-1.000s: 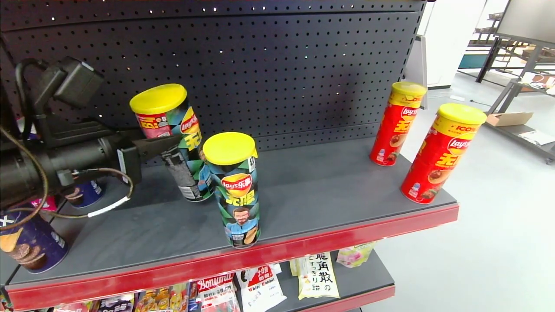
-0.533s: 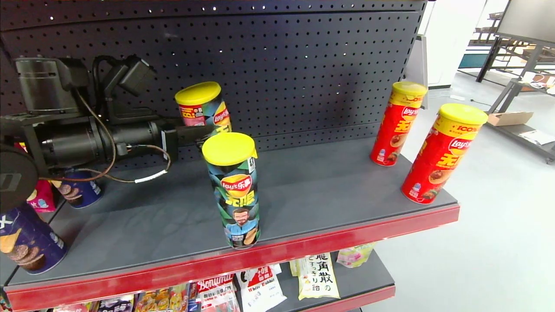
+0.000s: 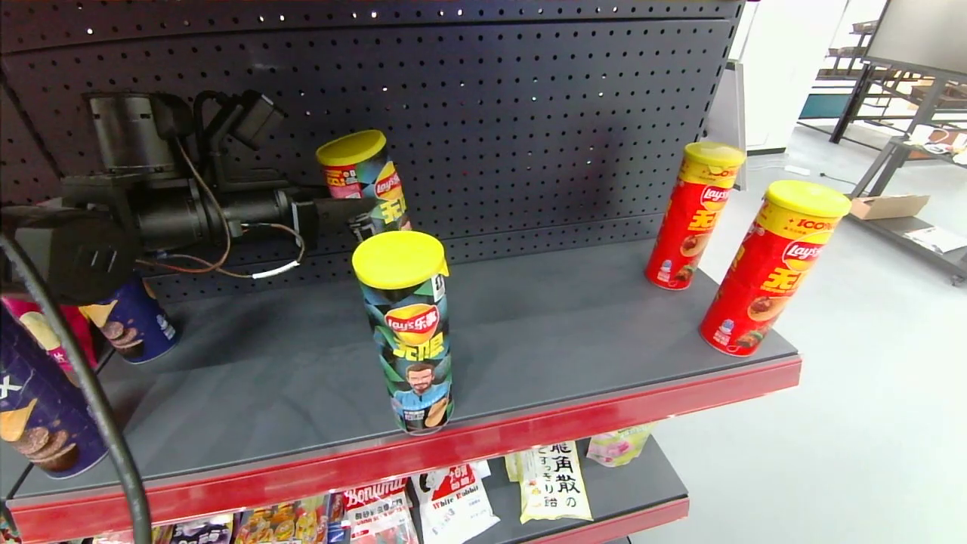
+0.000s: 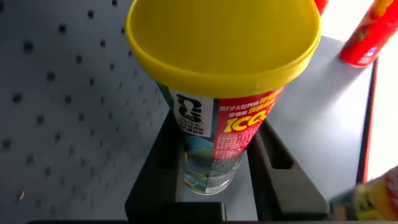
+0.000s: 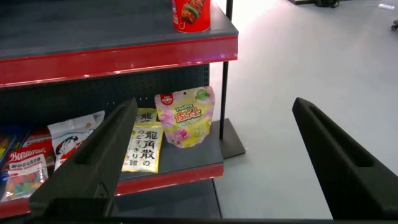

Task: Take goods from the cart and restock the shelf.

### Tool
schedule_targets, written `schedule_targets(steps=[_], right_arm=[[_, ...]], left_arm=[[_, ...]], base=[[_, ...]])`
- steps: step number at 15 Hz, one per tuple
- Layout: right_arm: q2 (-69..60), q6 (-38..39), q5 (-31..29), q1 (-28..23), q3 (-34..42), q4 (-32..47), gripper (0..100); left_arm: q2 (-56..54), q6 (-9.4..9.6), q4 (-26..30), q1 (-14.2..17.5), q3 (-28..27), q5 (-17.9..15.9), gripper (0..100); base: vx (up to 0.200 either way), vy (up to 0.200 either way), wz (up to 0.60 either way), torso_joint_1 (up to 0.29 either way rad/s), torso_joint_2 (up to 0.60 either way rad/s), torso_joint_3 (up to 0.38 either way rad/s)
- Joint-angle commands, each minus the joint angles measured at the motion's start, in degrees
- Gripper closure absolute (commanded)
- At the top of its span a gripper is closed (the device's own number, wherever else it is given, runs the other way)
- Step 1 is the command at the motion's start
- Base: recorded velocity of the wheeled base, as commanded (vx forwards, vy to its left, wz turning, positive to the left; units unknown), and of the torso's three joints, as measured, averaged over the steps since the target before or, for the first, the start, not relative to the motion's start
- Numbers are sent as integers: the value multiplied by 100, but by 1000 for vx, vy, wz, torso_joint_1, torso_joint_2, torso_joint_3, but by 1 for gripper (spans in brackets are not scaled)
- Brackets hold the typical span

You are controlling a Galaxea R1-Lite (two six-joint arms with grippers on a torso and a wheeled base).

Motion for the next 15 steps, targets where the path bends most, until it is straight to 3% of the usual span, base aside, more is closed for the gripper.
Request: schedule_targets(steps=[1,3,5,6,8,12,15], right_arm=[[-2,-1,1,2,0,0,0],[-2,-1,1,2,0,0,0],[-2,-1,1,2,0,0,0],[-2,-1,1,2,0,0,0],[-2,-1,1,2,0,0,0],[-2,-1,1,2,0,0,0],[-2,-1,1,2,0,0,0]], left_arm=[[281,6,-3,51,-223,-330,100],[500,226,41,236,-477,-1200,100],[659,410,23,297,-521,-1270,100],[764,814,41,420,-530,-1411,100],[852,1175,50,473,-530,-1622,100],[940,1421,59,552,-521,-1833,100],[931,1430,59,552,-513,-2079,100]], base=[[0,0,0,0,0,0],[0,0,0,0,0,0],[0,0,0,0,0,0],[0,0,0,0,0,0],[0,0,0,0,0,0],[0,0,0,0,0,0],[0,0,0,0,0,0]])
